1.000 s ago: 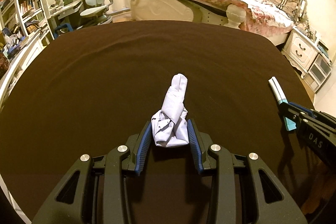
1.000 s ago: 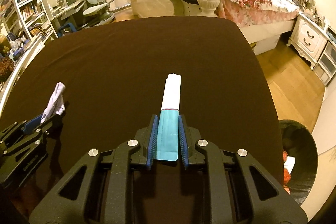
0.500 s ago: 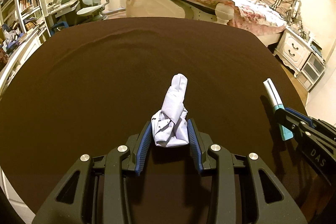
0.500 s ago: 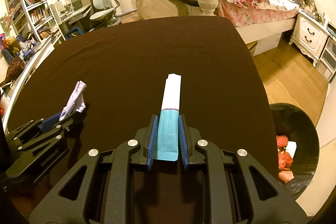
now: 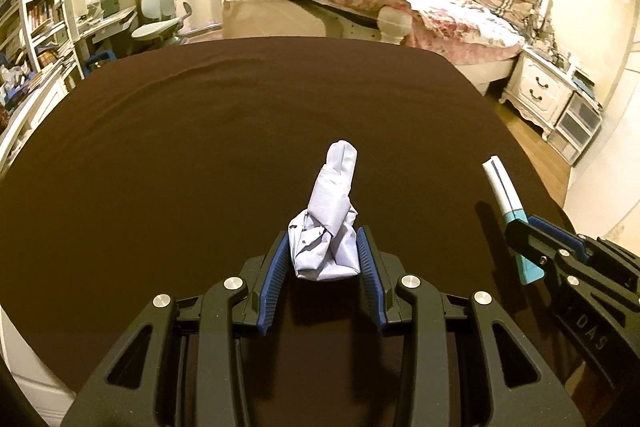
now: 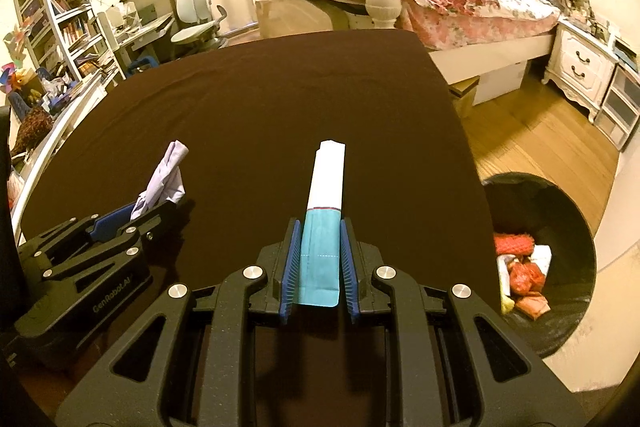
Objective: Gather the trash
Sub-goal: 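Carry the cloth and tube over the bin and open both grippers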
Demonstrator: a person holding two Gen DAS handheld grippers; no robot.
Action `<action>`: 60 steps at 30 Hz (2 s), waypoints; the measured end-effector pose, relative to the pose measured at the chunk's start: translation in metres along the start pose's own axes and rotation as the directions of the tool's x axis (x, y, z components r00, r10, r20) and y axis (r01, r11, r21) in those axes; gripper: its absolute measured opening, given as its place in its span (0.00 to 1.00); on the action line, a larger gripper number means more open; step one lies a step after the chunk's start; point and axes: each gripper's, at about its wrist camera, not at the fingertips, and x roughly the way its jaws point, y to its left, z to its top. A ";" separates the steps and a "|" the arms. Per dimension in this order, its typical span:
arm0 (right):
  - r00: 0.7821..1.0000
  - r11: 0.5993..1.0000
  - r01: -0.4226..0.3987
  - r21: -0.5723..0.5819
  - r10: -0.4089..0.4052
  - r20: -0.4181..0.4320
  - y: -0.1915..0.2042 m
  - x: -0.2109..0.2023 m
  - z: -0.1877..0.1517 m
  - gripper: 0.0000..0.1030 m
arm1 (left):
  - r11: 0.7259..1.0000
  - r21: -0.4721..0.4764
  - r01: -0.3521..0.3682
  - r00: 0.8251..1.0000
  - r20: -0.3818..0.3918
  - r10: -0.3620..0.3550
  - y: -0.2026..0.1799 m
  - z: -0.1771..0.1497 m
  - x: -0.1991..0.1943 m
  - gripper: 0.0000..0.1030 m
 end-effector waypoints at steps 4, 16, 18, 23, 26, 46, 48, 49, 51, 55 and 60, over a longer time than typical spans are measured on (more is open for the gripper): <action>1.000 1.000 0.009 0.029 -0.009 0.003 -0.015 -0.009 -0.010 0.19 | 0.999 0.026 0.021 1.000 -0.002 -0.021 -0.015 -0.004 -0.001 0.36; 0.997 0.992 0.065 0.110 -0.069 0.032 -0.058 -0.029 -0.020 0.19 | 0.989 0.119 0.092 0.996 0.000 -0.093 -0.066 -0.011 -0.004 0.36; 0.996 0.989 0.079 0.124 -0.085 0.039 -0.064 -0.033 -0.021 0.19 | 0.986 0.132 0.102 0.995 0.003 -0.103 -0.073 -0.013 -0.005 0.36; 0.991 0.979 0.114 0.171 -0.124 0.049 -0.087 -0.040 -0.027 0.19 | 0.979 0.157 0.128 0.991 0.007 -0.131 -0.090 -0.012 -0.007 0.36; 0.988 0.971 0.135 0.198 -0.147 0.051 -0.102 -0.043 -0.031 0.19 | 0.974 0.175 0.142 0.989 0.012 -0.146 -0.101 -0.012 -0.008 0.36; 0.958 0.907 0.249 0.341 -0.282 0.051 -0.178 -0.059 -0.046 0.20 | 0.910 0.338 0.241 0.966 0.003 -0.258 -0.198 0.001 0.002 0.36; 0.956 0.902 0.252 0.350 -0.288 0.052 -0.184 -0.060 -0.047 0.20 | 0.907 0.346 0.241 0.966 0.002 -0.258 -0.206 0.002 0.006 0.36; 0.956 0.900 0.254 0.353 -0.290 0.052 -0.187 -0.060 -0.048 0.20 | 0.906 0.348 0.241 0.966 0.001 -0.258 -0.209 0.003 0.008 0.36; 0.954 0.896 0.259 0.360 -0.297 0.052 -0.193 -0.059 -0.047 0.20 | 0.905 0.350 0.242 0.966 -0.001 -0.258 -0.215 0.005 0.012 0.36; 0.950 0.888 0.267 0.373 -0.307 0.051 -0.204 -0.057 -0.045 0.20 | 0.903 0.355 0.244 0.966 -0.009 -0.258 -0.226 0.009 0.021 0.36; 0.946 0.876 0.277 0.394 -0.321 0.047 -0.220 -0.054 -0.043 0.20 | 0.897 0.374 0.235 0.968 -0.011 -0.250 -0.240 0.011 0.029 0.36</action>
